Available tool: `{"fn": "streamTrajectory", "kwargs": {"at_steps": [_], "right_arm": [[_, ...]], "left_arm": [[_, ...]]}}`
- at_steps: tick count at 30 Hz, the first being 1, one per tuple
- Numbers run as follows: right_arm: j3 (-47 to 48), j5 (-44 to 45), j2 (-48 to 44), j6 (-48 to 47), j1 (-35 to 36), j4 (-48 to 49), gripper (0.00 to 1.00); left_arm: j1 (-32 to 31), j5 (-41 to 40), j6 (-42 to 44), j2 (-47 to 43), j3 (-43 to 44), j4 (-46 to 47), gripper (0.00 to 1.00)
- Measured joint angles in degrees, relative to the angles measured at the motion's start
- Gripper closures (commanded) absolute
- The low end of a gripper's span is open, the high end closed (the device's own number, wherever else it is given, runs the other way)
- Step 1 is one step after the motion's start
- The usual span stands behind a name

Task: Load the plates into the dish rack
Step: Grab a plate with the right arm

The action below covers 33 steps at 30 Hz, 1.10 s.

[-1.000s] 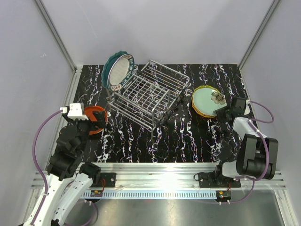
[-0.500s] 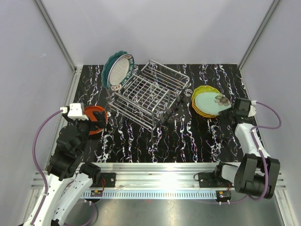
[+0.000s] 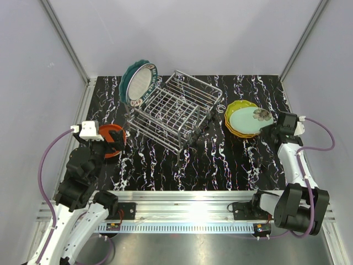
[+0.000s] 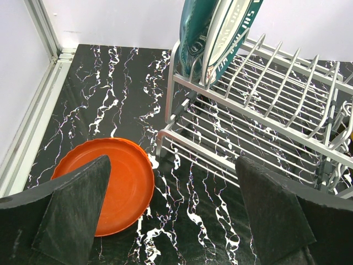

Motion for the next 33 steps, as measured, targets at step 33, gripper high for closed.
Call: {"fn": "streamTrajectory", "kwargs": {"at_steps": [33], "right_arm": [[20.1, -8.4, -10.2, -3.4, -0.2, -10.6, 1.00]], "left_arm": [[0.0, 16.4, -14.5, 2.3, 8.2, -2.0, 0.01]]}}
